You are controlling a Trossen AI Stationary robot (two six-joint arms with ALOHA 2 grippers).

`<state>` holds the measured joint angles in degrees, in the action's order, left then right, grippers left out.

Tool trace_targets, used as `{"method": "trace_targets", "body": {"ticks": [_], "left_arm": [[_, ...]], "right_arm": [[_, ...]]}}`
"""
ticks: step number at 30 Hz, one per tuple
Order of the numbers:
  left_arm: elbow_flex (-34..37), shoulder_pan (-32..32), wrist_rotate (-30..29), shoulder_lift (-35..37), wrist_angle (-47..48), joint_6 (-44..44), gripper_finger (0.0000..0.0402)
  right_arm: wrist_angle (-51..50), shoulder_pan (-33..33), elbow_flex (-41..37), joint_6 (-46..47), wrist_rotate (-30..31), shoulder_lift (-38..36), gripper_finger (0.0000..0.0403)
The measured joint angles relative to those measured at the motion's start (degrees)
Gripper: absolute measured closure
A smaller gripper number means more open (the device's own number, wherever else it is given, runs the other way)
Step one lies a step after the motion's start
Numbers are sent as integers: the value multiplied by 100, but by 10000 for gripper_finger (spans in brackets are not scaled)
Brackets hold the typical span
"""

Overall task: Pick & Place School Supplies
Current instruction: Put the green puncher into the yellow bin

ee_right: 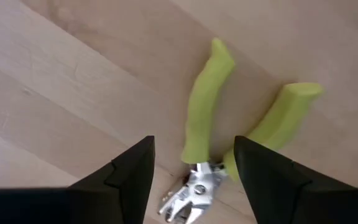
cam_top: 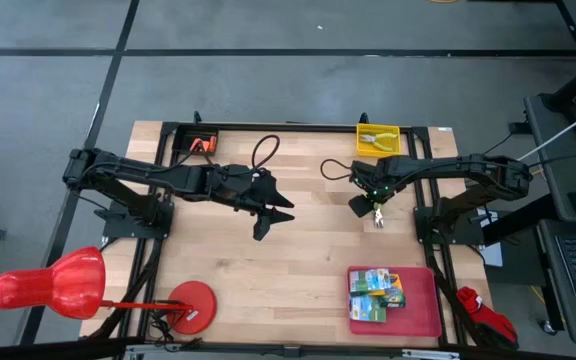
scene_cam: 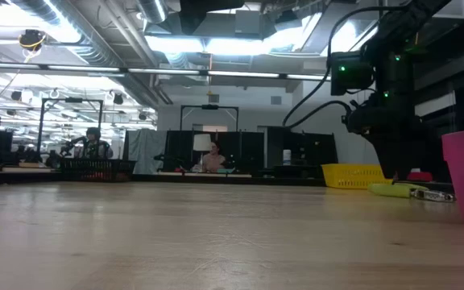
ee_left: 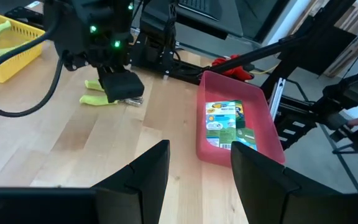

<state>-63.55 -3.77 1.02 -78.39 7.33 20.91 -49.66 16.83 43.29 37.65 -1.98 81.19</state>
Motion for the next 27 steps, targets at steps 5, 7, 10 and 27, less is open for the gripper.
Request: {"method": "trace_targets", "body": {"ticks": [5, 7, 10, 27], "left_arm": [[0, 0, 0, 0, -2, 86, 233], [0, 0, 2, 0, -3, 104, 233], [0, 0, 2, 0, -21, 106, 233], [0, 0, 2, 4, -302, 238, 233]], "right_arm": [[497, -170, -362, 235, -12, 0, 180], [639, -201, -485, 289, -1, 0, 180], [836, -235, -613, 394, 27, -2, 186], [1173, -230, -641, 523, 306, 332, 347]]}}
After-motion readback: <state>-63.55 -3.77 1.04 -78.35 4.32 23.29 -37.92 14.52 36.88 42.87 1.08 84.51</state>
